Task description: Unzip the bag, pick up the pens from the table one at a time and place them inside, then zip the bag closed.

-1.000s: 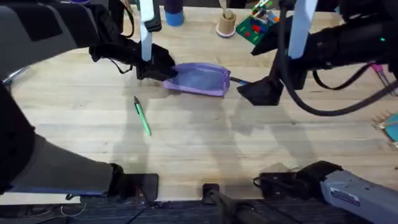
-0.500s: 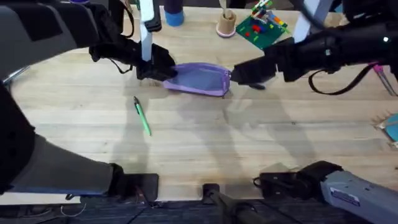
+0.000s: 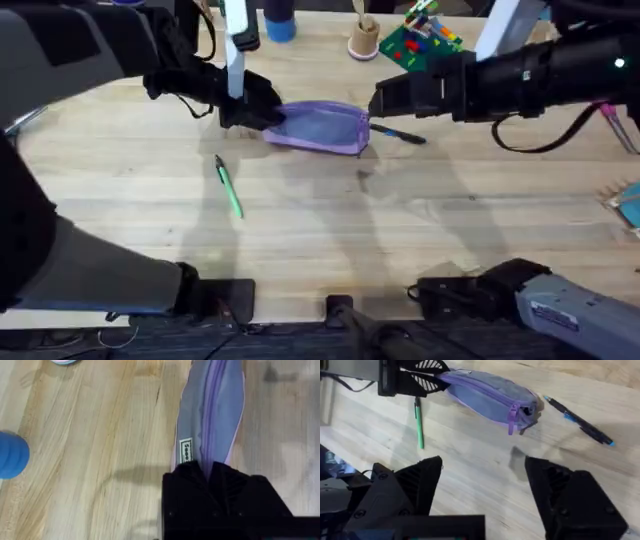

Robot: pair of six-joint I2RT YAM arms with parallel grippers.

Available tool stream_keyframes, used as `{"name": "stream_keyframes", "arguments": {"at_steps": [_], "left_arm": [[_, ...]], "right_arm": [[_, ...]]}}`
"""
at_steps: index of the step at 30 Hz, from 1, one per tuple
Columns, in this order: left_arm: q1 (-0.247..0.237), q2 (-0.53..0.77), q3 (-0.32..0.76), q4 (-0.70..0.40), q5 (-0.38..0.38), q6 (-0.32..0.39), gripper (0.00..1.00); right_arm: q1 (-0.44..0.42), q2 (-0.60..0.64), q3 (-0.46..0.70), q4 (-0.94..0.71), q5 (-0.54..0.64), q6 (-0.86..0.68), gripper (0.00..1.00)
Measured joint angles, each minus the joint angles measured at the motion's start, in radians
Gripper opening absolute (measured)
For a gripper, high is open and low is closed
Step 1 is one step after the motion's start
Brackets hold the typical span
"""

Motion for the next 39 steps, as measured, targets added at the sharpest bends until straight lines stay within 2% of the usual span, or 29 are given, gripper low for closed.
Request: {"name": "stream_keyframes", "arguments": {"at_steps": [16,22,27,32,39], "left_arm": [[0.0,0.0,0.0,0.0,0.0,0.0,0.043],[0.0,0.0,0.0,0.0,0.0,0.0,0.043],[0.0,0.0,0.0,0.0,0.0,0.0,0.043],[0.0,0.0,0.0,0.0,0.0,0.0,0.043],[0.0,0.0,0.0,0.0,0.0,0.0,0.043]], "right_arm": [[0.003,0.143,0.0,0.058,0.031,0.047,0.996],[0.081,0.193,-0.004,0.111,0.123,0.112,0.996],[0.154,0.196,-0.053,0.212,0.225,0.18,0.996],[0.166,0.201,-0.12,0.292,0.301,0.285,0.996],[0.166,0.245,-0.167,0.328,0.33,0.374,0.996]]}}
